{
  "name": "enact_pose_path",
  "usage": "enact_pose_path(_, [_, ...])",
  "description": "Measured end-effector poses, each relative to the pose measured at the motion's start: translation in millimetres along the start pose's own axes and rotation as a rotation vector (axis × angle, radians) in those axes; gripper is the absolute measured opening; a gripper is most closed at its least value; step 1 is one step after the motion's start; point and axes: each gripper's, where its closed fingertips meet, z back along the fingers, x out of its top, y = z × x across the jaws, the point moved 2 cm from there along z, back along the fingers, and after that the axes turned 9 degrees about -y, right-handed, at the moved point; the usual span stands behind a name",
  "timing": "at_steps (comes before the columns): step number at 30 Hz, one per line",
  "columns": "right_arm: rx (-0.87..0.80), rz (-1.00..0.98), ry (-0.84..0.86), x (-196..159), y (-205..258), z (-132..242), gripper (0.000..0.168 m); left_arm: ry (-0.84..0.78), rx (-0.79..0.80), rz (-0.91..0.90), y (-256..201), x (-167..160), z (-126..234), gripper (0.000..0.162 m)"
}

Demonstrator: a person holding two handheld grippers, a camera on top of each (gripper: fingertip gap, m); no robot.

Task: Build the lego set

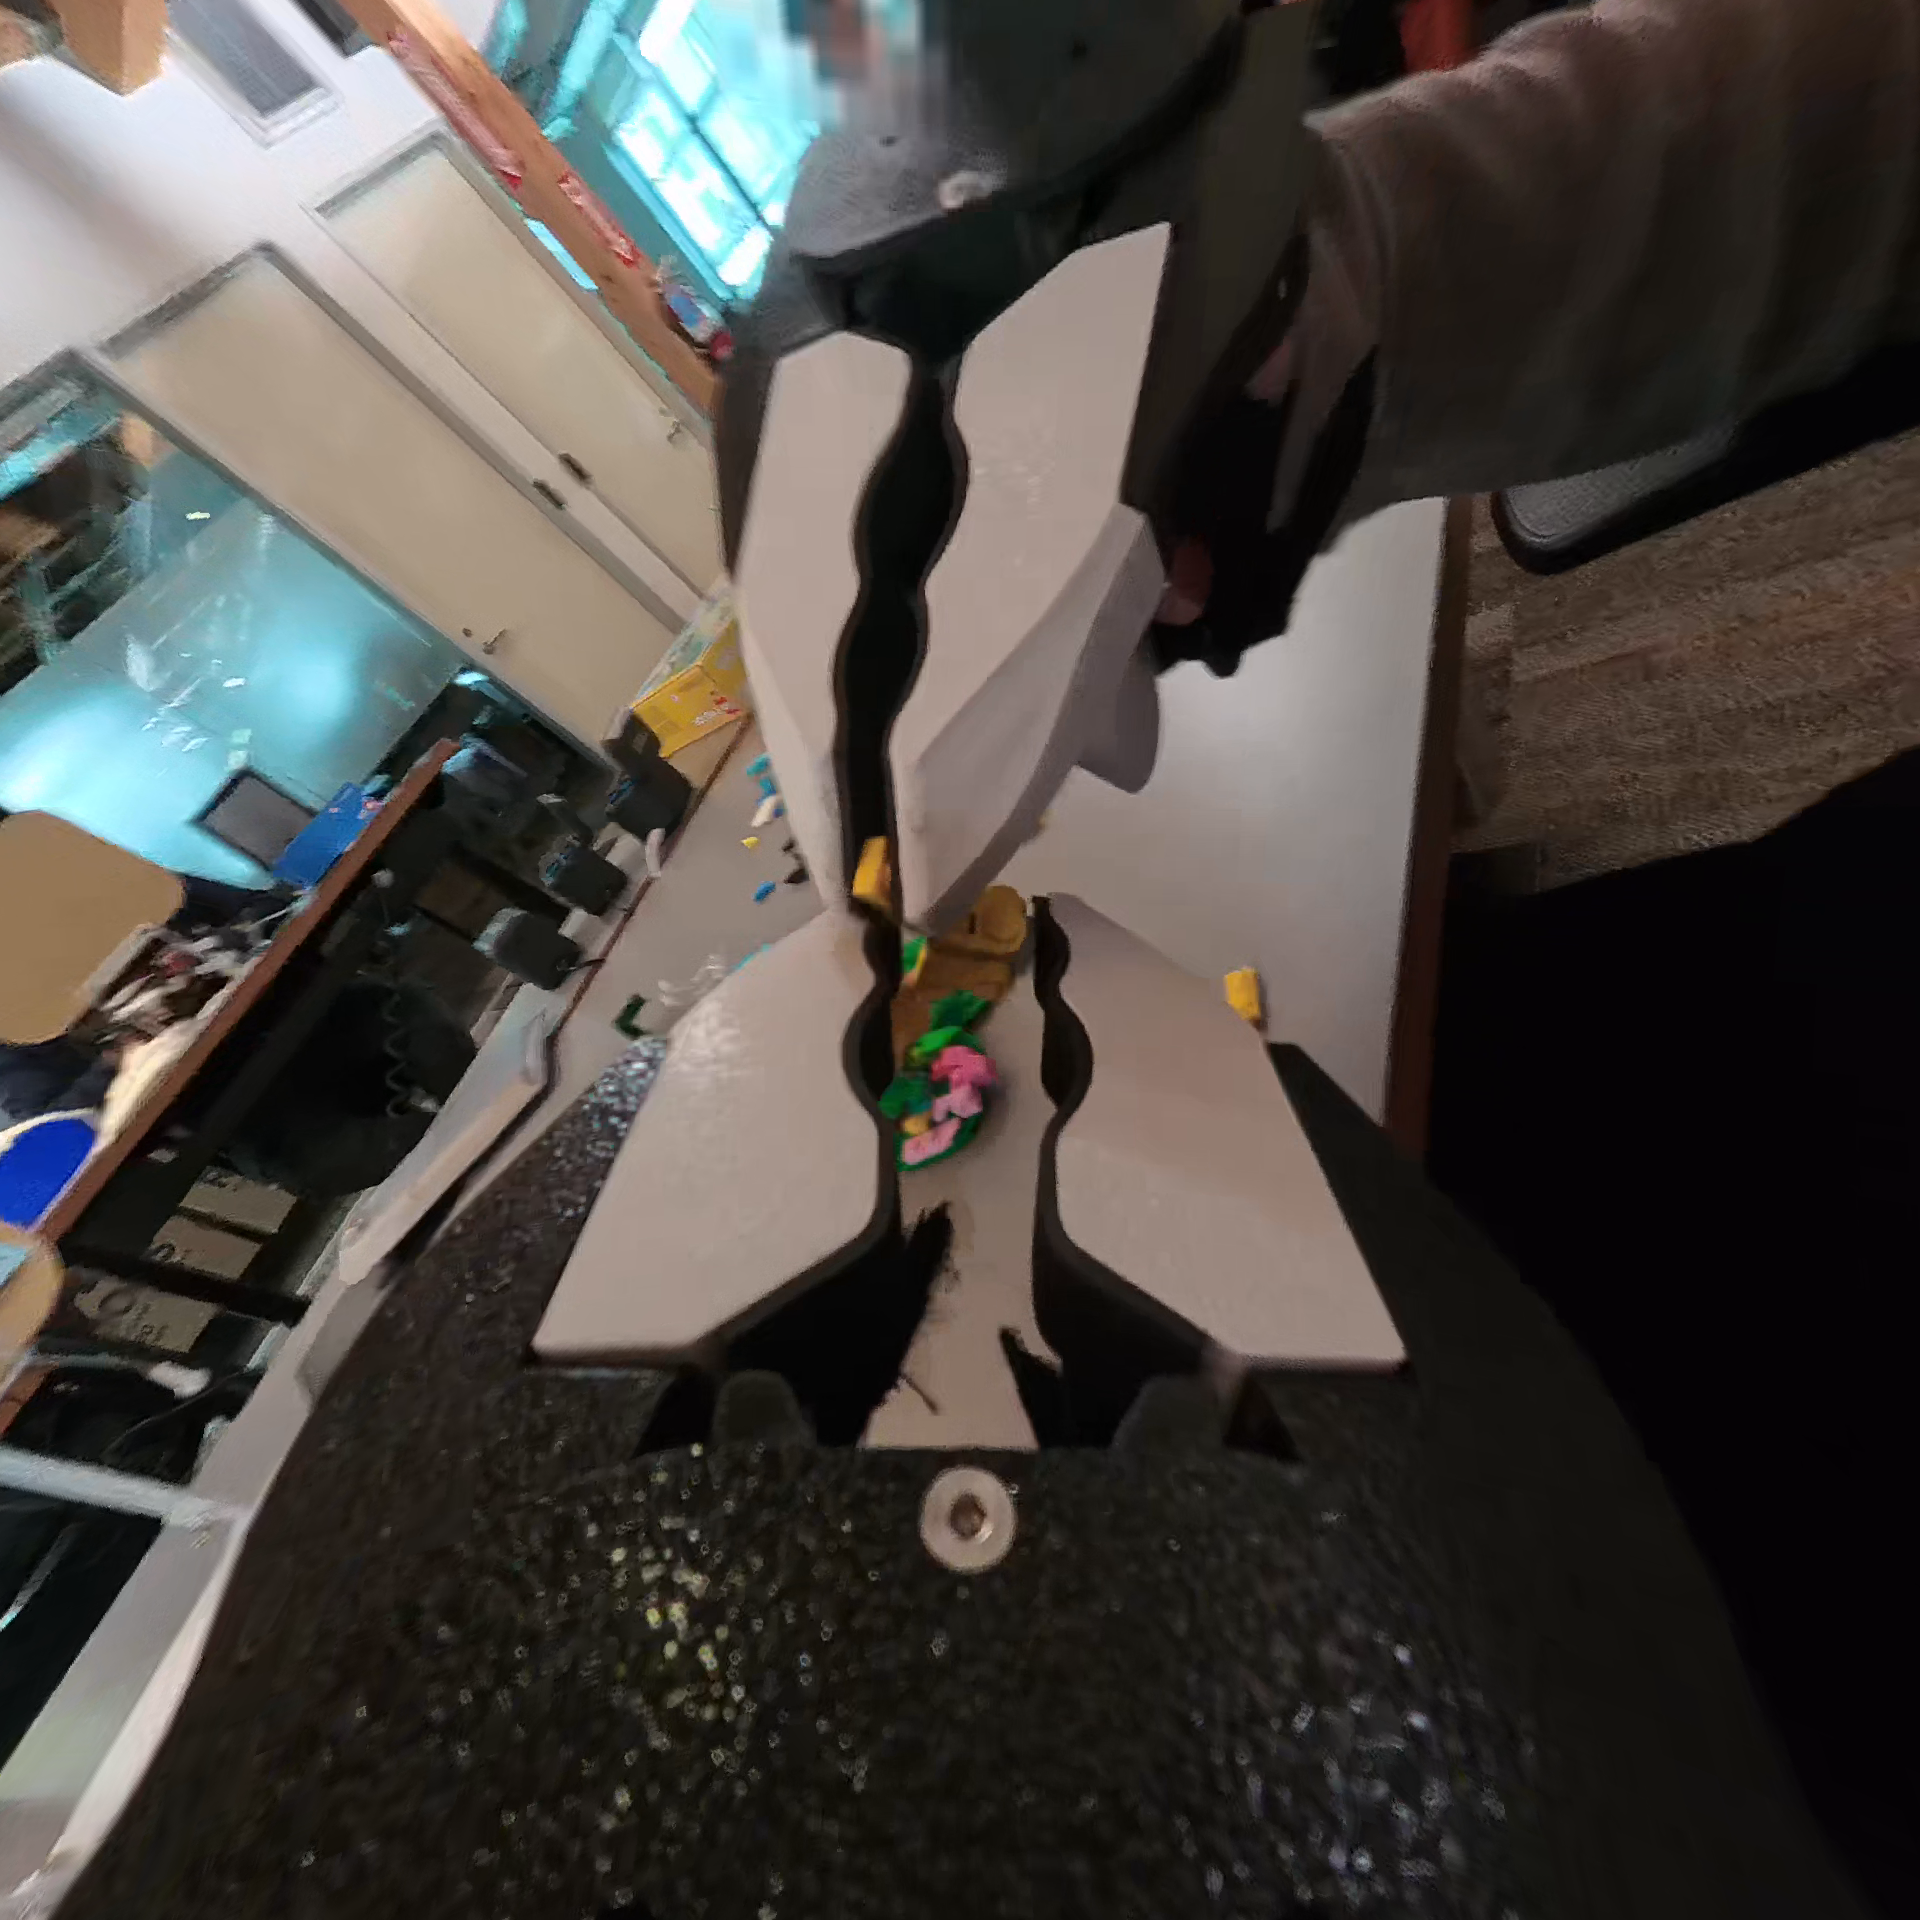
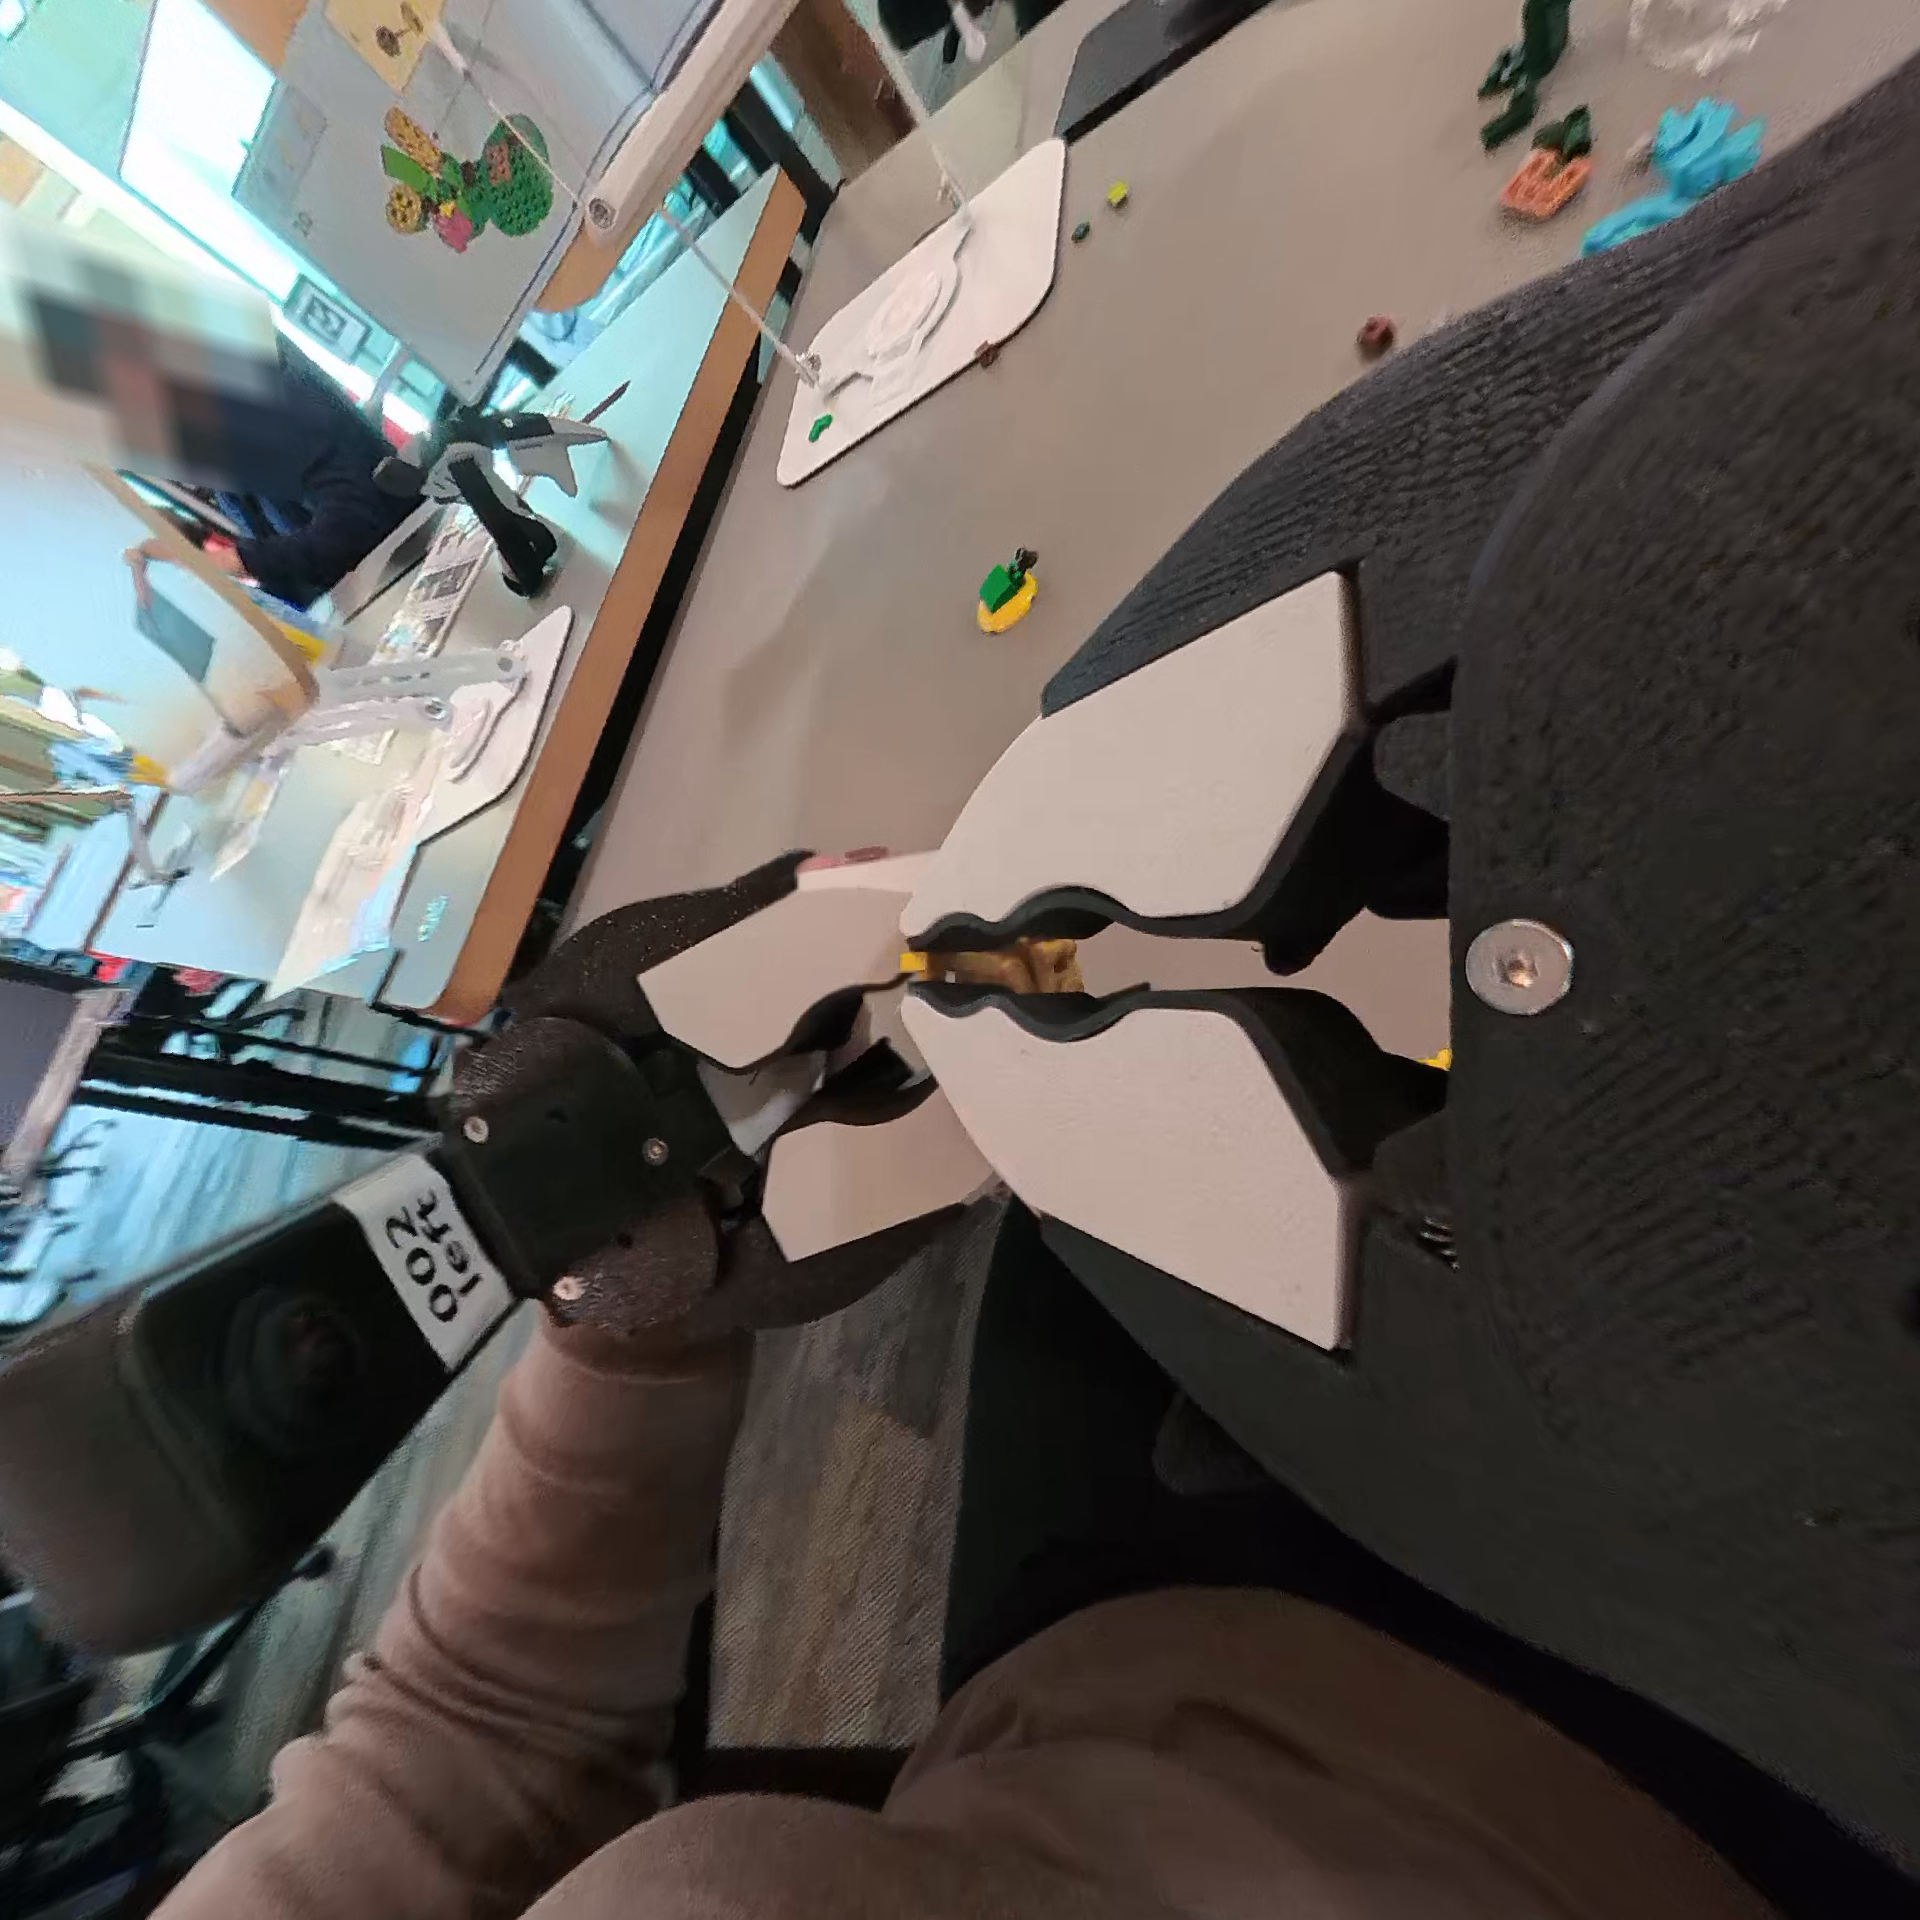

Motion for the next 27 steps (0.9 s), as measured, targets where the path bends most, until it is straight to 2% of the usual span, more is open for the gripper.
enact_pose_path(2, [0.002,-0.048,-0.047,3,-5,3,0.003,0.01,0.077,-0.016,10,2,1,0.037])
enact_pose_path(4, [0.027,-0.086,-0.123,8,-6,7,0.002,0.02,0.102,-0.015,15,4,2,0.043])
enact_pose_path(9, [0.094,-0.025,-0.302,22,0,18,0.002,-0.015,0.069,-0.066,12,17,6,0.032])
enact_pose_path(14, [0.126,0.026,-0.392,30,6,24,0.002,-0.067,0.102,-0.156,12,29,8,0.033])
enact_pose_path(27, [0.161,-0.011,-0.471,41,9,31,0.003,-0.186,0.084,-0.141,10,45,13,0.032])
